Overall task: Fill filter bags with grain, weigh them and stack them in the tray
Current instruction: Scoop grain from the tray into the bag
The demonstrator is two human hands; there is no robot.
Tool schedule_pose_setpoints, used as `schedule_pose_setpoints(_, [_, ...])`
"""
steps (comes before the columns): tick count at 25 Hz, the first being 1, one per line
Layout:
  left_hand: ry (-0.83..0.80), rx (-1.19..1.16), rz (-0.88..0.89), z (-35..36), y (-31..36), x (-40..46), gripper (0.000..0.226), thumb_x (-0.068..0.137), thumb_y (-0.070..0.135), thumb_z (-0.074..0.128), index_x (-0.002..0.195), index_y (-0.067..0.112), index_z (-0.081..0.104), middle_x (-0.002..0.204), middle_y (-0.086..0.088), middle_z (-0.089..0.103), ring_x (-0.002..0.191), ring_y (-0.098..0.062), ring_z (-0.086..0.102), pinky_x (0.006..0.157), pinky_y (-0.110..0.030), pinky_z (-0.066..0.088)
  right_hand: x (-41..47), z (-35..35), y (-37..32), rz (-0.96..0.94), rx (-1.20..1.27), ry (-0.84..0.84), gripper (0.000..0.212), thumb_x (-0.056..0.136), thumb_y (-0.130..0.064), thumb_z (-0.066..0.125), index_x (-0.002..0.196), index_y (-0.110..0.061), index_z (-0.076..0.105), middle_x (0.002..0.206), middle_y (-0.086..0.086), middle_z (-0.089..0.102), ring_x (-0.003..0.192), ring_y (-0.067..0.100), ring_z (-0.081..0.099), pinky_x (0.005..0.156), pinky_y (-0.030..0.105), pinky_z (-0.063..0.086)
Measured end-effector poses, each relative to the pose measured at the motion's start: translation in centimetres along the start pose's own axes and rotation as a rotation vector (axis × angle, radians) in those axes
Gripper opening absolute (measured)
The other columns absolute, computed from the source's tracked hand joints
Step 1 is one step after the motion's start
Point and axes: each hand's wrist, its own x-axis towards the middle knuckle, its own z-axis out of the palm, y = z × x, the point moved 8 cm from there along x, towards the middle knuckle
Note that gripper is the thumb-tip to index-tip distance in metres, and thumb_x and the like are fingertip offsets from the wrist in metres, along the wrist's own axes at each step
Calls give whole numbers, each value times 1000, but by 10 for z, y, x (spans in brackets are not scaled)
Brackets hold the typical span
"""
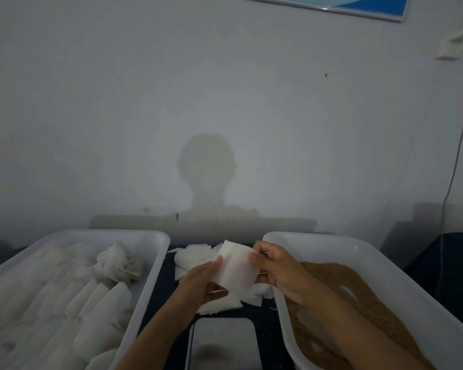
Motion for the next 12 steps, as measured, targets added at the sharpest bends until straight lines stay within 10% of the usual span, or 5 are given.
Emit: schedule_pose_setpoints(12, [-157, 393, 272, 93, 28, -39, 24, 100, 28, 43, 90, 20, 63, 70, 6, 65, 60, -5, 61, 60, -17, 52, -64, -66, 14, 89, -437, 271, 23, 92, -27, 59, 77, -9, 55, 74, 3, 62, 65, 12, 61, 58, 23, 47])
